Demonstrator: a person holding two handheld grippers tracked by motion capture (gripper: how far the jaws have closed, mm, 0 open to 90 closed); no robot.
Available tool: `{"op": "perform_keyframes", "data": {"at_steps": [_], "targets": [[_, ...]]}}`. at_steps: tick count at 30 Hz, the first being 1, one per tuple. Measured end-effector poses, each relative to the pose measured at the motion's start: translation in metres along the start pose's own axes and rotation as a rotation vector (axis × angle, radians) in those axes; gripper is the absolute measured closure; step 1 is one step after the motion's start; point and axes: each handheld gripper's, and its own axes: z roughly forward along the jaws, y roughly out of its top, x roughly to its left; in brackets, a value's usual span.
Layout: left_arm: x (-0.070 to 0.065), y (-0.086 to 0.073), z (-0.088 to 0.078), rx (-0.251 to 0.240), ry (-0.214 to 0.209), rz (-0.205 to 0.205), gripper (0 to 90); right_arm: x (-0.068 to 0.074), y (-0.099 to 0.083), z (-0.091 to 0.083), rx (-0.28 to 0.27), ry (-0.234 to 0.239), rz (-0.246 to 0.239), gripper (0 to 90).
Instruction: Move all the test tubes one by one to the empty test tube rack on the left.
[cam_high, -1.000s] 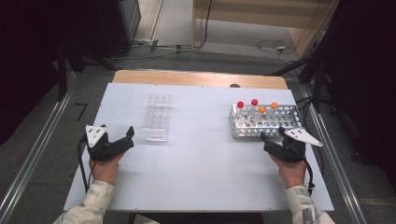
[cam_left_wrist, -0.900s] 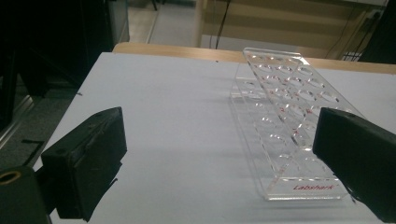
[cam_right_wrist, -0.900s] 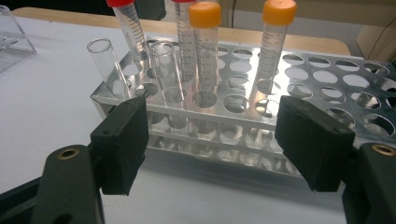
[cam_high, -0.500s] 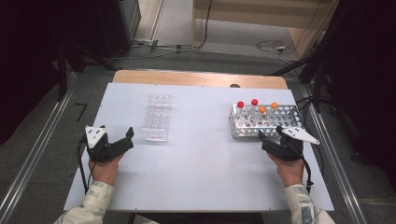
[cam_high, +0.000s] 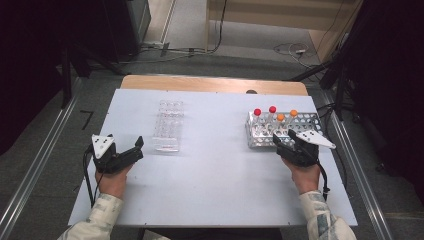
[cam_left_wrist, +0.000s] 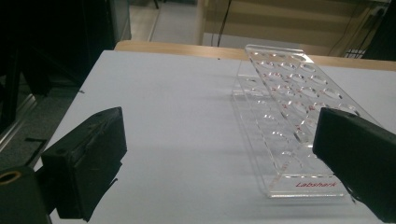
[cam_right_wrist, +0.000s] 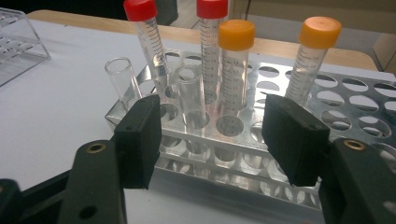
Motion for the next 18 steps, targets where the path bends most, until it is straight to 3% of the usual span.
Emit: {"op": "perform_keyframes", "data": {"at_steps": [9,18], "targets": [[0.000,0.000,0.000,0.004,0.003,0.000,3.1,0.003,0.001,0.015,0.010,0.012,-0.007,55.0],[0.000,0.000,0.000,0.005,0.002,-0.003,3.1,0.005,0.001,0.025,0.021,0.016,-0.016,63.4]]}}
